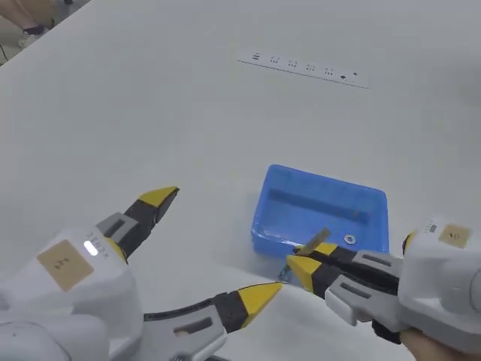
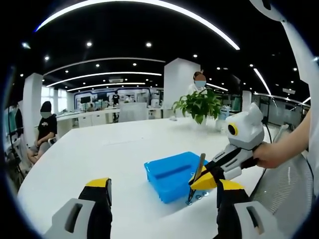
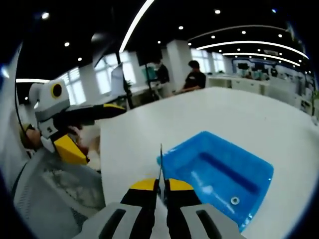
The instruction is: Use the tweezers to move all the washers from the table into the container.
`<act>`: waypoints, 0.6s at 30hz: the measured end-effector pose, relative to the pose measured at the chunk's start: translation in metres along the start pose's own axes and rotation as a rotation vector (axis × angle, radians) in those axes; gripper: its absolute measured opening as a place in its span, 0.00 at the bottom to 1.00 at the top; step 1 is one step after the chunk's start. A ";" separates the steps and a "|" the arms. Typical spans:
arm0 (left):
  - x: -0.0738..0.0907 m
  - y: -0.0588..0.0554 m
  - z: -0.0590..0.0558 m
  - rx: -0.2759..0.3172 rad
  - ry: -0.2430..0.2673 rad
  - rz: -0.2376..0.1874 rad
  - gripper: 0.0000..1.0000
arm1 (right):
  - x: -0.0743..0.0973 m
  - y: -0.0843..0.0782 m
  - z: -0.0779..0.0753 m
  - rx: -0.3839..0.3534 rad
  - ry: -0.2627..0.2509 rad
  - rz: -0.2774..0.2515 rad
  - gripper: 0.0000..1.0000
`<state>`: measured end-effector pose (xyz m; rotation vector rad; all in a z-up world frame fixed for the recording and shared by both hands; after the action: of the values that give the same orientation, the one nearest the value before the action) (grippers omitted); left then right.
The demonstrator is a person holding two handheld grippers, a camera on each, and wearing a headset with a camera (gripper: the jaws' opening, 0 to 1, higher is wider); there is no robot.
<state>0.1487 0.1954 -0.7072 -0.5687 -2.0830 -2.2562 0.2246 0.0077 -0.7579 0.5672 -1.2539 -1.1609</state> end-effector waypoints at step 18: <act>0.000 0.000 -0.002 -0.012 -0.008 0.008 0.87 | 0.004 -0.001 0.005 0.054 -0.036 0.085 0.03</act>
<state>0.1482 0.1939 -0.7076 -0.5865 -2.0682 -2.2673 0.2191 0.0049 -0.7553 0.5297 -1.3311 -1.0733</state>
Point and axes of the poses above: the centre of the closed fingertips' face, and the gripper's own axes: x roughly backward along the fingers, z roughly to its left, y roughly out of its top, the point moved 10 cm from there along x, roughly backward along the fingers, and after that the axes turned 12 degrees about y, right-handed, at the moved point
